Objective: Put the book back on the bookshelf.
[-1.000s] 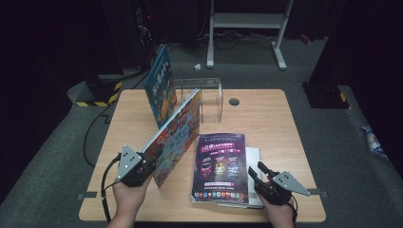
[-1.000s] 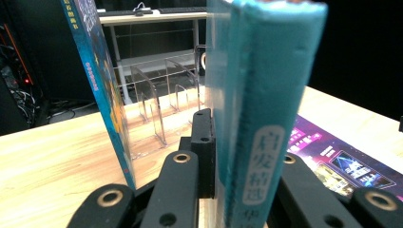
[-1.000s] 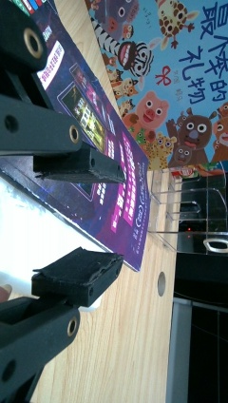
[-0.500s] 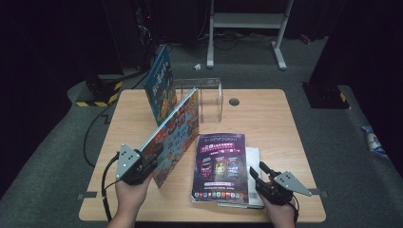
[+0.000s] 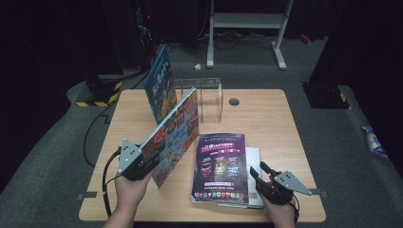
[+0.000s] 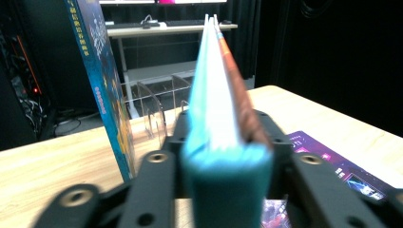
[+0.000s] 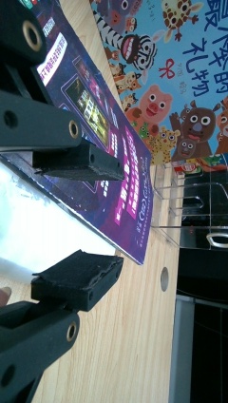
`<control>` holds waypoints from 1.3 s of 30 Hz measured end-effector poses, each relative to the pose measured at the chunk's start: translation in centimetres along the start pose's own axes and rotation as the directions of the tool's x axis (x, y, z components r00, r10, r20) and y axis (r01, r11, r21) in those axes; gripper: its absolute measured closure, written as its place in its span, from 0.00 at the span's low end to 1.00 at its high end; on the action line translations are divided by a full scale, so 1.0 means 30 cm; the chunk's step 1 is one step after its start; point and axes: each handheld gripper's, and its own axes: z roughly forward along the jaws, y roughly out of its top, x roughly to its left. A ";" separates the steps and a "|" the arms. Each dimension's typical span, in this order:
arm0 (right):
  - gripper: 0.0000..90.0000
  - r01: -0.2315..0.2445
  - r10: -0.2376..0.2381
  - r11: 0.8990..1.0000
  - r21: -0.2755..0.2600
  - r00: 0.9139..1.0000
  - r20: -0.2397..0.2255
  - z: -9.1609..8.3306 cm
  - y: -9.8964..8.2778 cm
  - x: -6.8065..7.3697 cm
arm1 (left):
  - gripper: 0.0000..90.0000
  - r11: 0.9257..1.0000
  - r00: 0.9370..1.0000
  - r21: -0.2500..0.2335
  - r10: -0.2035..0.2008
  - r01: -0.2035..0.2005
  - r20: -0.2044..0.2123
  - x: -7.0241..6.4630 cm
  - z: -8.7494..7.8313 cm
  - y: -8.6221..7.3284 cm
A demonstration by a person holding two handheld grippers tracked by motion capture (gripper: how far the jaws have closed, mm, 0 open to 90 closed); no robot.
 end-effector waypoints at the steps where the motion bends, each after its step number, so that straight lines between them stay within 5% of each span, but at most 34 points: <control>1: 0.58 0.000 0.000 1.000 -0.001 1.000 -0.001 0.000 0.000 0.000 | 0.69 1.000 1.000 0.003 0.009 -0.009 -0.003 0.000 0.002 0.004; 9: 0.57 -0.001 0.001 1.000 -0.002 1.000 -0.003 0.000 0.003 -0.001 | 0.72 1.000 0.999 0.019 0.013 -0.013 0.034 0.004 0.017 0.022; 18: 0.56 0.002 -0.002 1.000 0.020 1.000 0.006 0.001 0.000 -0.013 | 0.74 1.000 0.999 -0.018 0.000 0.001 0.042 0.017 0.020 0.013; 25: 0.56 0.023 -0.027 0.997 0.080 0.999 0.046 0.035 0.012 -0.057 | 0.75 0.999 0.999 -0.044 0.007 -0.005 0.049 0.016 0.026 0.013; 30: 0.56 0.085 -0.095 0.988 0.130 0.993 0.072 0.040 -0.006 -0.083 | 0.79 0.999 0.999 -0.038 0.017 -0.015 0.052 0.021 0.024 0.016; 39: 0.55 0.045 -0.060 0.987 0.156 0.994 0.092 0.018 -0.047 -0.126 | 0.83 0.999 0.999 -0.026 0.038 -0.037 0.030 0.010 0.021 0.028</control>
